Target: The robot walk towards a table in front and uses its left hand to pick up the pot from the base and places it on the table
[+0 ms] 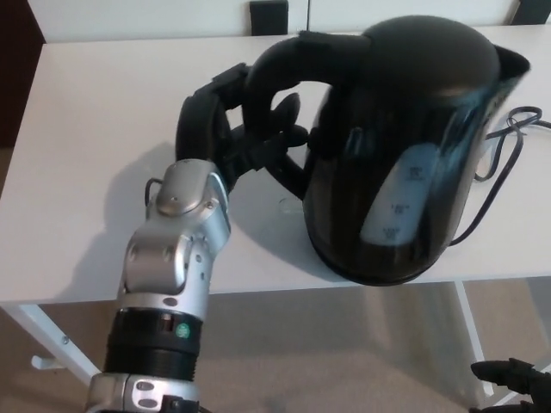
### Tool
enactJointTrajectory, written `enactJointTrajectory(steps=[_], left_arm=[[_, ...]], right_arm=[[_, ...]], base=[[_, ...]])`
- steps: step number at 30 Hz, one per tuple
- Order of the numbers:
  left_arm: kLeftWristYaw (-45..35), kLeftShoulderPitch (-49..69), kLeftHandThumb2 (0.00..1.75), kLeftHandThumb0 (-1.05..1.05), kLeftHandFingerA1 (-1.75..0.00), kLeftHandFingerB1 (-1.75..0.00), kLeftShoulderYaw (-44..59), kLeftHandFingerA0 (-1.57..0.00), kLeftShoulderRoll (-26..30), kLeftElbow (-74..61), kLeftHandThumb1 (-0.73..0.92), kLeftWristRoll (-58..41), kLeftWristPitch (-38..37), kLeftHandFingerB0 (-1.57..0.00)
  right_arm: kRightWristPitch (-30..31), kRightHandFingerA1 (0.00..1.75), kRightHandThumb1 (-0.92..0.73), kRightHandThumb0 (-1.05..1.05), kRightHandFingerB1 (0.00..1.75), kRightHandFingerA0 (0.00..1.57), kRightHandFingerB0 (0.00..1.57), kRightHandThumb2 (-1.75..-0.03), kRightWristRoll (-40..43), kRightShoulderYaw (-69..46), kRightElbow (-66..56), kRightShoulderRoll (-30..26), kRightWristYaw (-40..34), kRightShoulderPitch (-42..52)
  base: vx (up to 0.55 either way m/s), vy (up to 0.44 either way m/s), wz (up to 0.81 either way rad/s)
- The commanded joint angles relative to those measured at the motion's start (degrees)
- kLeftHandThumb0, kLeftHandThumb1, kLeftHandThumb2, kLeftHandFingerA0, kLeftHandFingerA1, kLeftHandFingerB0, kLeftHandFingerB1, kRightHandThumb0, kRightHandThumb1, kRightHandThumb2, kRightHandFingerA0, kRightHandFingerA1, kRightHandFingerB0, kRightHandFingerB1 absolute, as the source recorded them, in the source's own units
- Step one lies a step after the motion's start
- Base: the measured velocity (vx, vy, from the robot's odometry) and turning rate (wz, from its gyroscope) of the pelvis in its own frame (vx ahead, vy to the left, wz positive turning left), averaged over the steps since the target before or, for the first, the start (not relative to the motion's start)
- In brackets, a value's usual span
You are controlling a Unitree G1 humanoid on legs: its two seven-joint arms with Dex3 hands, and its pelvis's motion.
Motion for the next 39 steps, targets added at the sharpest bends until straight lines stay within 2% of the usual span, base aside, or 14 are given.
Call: enactJointTrajectory(steps=[1,9,10,15,19,21,25,26,27,28,31,33,34,39], left_arm=[[4.3,-4.6,0.65,-0.19,-1.48,-0.98,8.0,-0.94,-9.6,-7.8,0.74,-17.5,8.3,-0.79],[2.9,-9.2,0.63,-0.21,-1.46,-0.90,11.8,-0.92,-5.0,-10.0,0.79,-22.2,10.7,-0.71],[2.7,-10.0,0.64,-0.20,-1.41,-0.93,12.3,-0.98,-3.8,-9.7,0.79,-22.1,11.2,-0.77],[2.5,-12.1,0.65,-0.20,-1.37,-1.00,14.6,-0.97,-0.3,-9.9,0.85,-23.1,13.4,-0.74],[1.3,-13.4,0.68,-0.23,-1.47,-0.95,16.7,-0.94,3.5,-9.9,0.84,-24.3,15.5,-0.68],[1.3,-14.0,0.67,-0.26,-1.45,-0.90,17.7,-0.97,5.4,-9.6,0.81,-23.8,16.2,-0.67],[0.9,-12.8,0.65,-0.20,-1.56,-1.01,17.4,-0.84,8.8,-9.8,0.87,-21.1,16.0,-0.63],[-0.6,-12.0,0.87,-0.28,-1.43,-1.06,16.4,-0.96,10.2,-9.6,0.77,-20.1,15.3,-0.70],[-1.4,-11.1,0.69,-0.11,-1.59,-1.12,16.0,-0.83,12.4,-8.5,0.83,-18.5,14.4,-0.70],[-1.5,-10.8,0.66,-0.09,-1.60,-1.06,15.8,-0.82,13.4,-7.8,0.82,-17.8,13.7,-0.68],[-1.8,-9.4,0.73,-0.10,-1.60,-1.13,14.2,-0.89,15.9,-6.7,0.84,-15.9,12.2,-0.71],[-2.1,-9.1,0.69,-0.10,-1.66,-1.12,14.1,-0.82,17.3,-4.7,0.86,-15.6,11.2,-0.57],[-2.6,-9.1,0.69,-0.10,-1.64,-1.04,13.8,-0.83,18.1,-3.7,0.87,-15.3,10.6,-0.57],[-3.1,-9.3,0.67,-0.13,-1.57,-1.02,13.1,-0.86,20.9,0.6,0.83,-13.3,7.1,-0.65]], right_arm=[[0.7,0.60,-0.50,-0.44,0.52,0.50,0.34,-0.87,-1.2,0.6,0.3,-0.6,-0.9,0.9],[0.6,0.60,-0.51,-0.45,0.53,0.49,0.36,-0.87,-1.9,1.5,0.2,-1.1,-1.1,0.5],[0.8,0.59,-0.51,-0.45,0.53,0.48,0.35,-0.87,-1.5,1.2,0.3,-1.1,-0.7,0.3],[0.5,0.60,-0.52,-0.45,0.55,0.51,0.42,-0.87,-2.1,1.7,0.6,-1.2,-1.2,0.1],[0.8,0.61,-0.52,-0.45,0.54,0.52,0.41,-0.87,-2.3,1.8,0.3,-1.0,-1.4,0.2],[1.0,0.60,-0.51,-0.44,0.54,0.51,0.40,-0.87,-2.0,1.5,0.2,-1.0,-1.1,0.0],[0.3,0.61,-0.51,-0.45,0.55,0.51,0.42,-0.87,-2.3,1.6,0.6,-1.3,-1.1,-0.1],[0.3,0.61,-0.52,-0.45,0.55,0.52,0.42,-0.87,-2.6,1.8,0.7,-1.3,-1.3,-0.1],[0.6,0.61,-0.52,-0.45,0.55,0.53,0.44,-0.87,-2.9,2.0,0.7,-1.2,-1.4,-0.2],[0.6,0.61,-0.52,-0.45,0.55,0.53,0.43,-0.87,-3.0,2.1,0.7,-1.2,-1.5,-0.2],[0.2,0.61,-0.52,-0.45,0.55,0.52,0.42,-0.87,-2.9,2.1,0.5,-1.2,-1.3,0.1],[0.2,0.61,-0.52,-0.45,0.55,0.52,0.43,-0.87,-2.8,2.0,0.5,-1.2,-1.2,0.2],[0.3,0.61,-0.52,-0.45,0.55,0.52,0.42,-0.88,-2.8,2.0,0.5,-1.2,-1.1,0.1],[0.6,0.60,-0.52,-0.44,0.54,0.52,0.41,-0.87,-3.0,2.1,0.6,-1.2,-1.4,-0.4]], base=[[0.00,0.000,0.00],[0.00,0.000,0.00],[0.00,0.000,0.00],[0.00,0.000,0.00],[0.00,0.000,0.00],[0.00,0.000,0.00],[0.00,0.000,0.00],[0.00,0.000,0.00],[0.00,0.000,0.00],[0.00,0.000,0.00],[0.00,0.000,0.00],[0.00,0.000,0.00],[0.00,0.000,0.00],[0.00,0.000,0.00]])
